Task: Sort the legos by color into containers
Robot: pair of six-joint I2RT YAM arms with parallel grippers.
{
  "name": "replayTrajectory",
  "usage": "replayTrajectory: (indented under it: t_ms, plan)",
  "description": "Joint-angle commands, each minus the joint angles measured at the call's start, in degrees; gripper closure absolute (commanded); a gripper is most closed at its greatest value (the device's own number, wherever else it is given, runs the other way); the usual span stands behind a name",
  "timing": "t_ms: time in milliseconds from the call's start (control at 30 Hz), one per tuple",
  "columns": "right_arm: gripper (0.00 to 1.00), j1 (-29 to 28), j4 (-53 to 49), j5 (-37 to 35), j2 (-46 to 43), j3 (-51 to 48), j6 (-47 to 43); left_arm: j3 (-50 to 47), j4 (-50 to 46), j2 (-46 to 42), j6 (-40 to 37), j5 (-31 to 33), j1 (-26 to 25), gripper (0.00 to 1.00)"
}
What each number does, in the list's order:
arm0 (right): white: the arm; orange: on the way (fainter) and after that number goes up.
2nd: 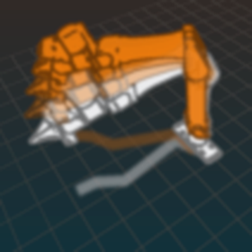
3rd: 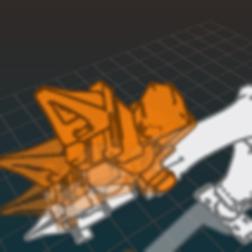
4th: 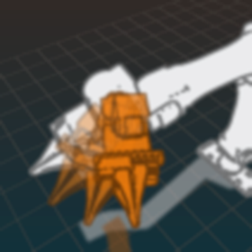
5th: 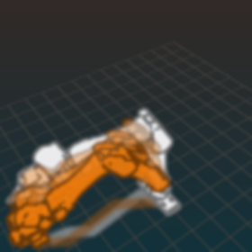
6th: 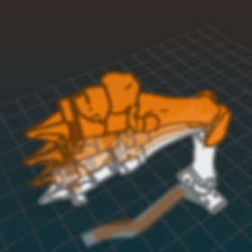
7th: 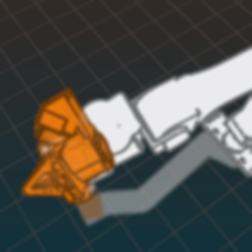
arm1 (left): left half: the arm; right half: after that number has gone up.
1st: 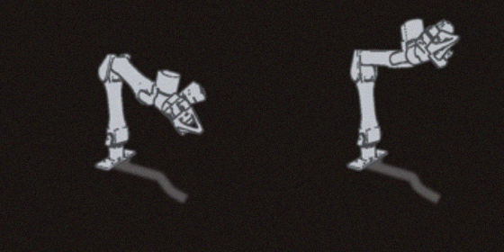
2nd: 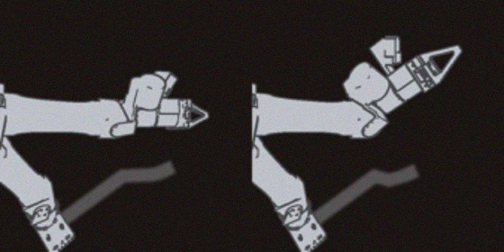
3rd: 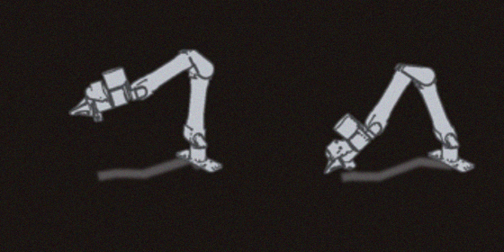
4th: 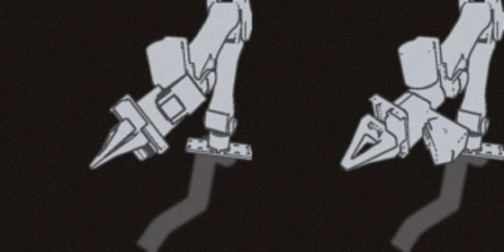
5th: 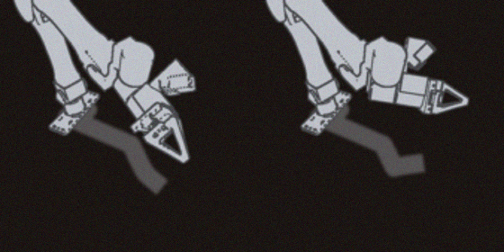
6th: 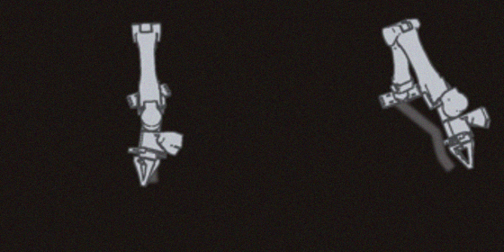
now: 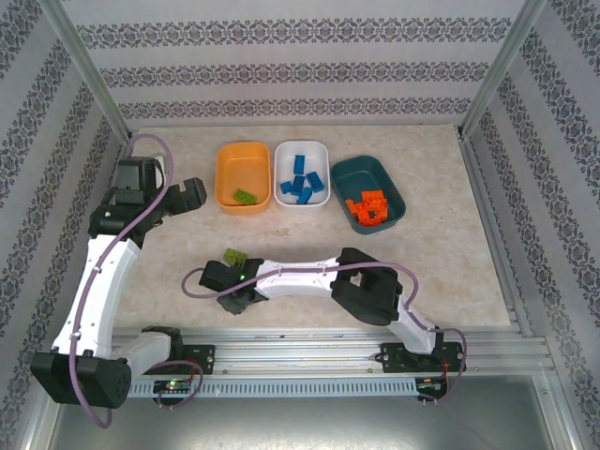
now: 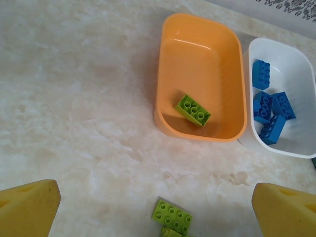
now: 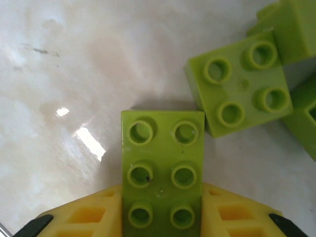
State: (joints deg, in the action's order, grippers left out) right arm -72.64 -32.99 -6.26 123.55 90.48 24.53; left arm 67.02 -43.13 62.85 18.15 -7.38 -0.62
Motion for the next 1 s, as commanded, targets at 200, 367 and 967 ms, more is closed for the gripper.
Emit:
replayTrajectory:
  t_ms: [200, 367, 967]
  plan:
    - [0.68, 3.5, 0.2, -0.5, -18.1, -11.0, 4.1, -6.8, 4.7, -1.6, -3.0, -5.4, 1.9, 0.00]
    - [0.68, 8.9, 2.3, 3.4, -25.9, -14.7, 5.8, -11.9, 9.9, -2.2, -3.0, -9.8, 1.9, 0.00]
    - [0.67, 31.6, -4.2, 12.0, -24.6, 6.1, -0.4, -18.0, 15.4, -2.5, -2.4, -16.2, 1.7, 0.00]
